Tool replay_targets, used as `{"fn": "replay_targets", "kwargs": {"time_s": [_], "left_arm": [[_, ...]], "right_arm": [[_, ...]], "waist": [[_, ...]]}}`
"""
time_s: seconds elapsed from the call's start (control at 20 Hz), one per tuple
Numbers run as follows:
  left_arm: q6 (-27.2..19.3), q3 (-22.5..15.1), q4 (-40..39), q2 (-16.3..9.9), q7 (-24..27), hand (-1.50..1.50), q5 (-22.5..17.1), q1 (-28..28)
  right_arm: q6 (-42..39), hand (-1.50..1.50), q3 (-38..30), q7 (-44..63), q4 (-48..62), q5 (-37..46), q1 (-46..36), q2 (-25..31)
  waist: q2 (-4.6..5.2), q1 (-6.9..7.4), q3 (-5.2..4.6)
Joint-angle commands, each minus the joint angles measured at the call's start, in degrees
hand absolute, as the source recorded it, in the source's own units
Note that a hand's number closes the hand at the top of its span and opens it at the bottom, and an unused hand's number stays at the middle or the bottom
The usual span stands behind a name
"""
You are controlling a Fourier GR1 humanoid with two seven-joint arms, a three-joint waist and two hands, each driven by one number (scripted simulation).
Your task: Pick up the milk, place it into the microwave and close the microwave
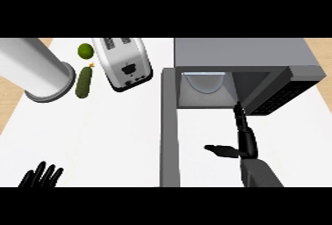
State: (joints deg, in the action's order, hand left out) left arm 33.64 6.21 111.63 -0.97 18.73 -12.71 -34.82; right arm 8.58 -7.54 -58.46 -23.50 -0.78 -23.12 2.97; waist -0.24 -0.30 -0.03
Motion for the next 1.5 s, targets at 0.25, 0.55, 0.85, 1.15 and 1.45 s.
{"fn": "replay_targets", "kwargs": {"time_s": [0.25,0.55,0.85,1.15,1.45], "left_arm": [[2.2,-8.2,-5.1,0.4,0.8,-1.5,10.6,5.4],[-1.5,-14.6,-5.5,0.9,-0.1,1.5,19.7,9.6],[-7.5,-19.9,-9.2,1.0,-6.7,1.5,18.5,17.1],[-20.9,-21.9,-24.6,1.0,1.0,1.5,23.9,29.4],[-11.4,-28.2,-29.8,-0.5,-6.3,1.5,28.8,33.2]], "right_arm": [[-6.3,1.5,1.3,1.6,-17.4,-2.5,14.7,6.3],[-11.6,-1.5,-1.0,5.8,-25.5,-7.1,22.7,11.1],[-15.8,-1.5,-4.4,5.7,-29.1,-11.5,26.9,13.3],[-18.7,-1.5,-6.5,4.4,-28.0,-12.5,30.1,15.6],[-22.6,-1.5,-7.1,4.4,-30.1,-13.9,32.5,17.9]], "waist": [[-0.16,-1.0,-0.09],[0.03,-0.46,-0.04],[0.21,0.13,0.03],[0.26,-0.05,0.02],[0.33,-0.55,0.05]]}}
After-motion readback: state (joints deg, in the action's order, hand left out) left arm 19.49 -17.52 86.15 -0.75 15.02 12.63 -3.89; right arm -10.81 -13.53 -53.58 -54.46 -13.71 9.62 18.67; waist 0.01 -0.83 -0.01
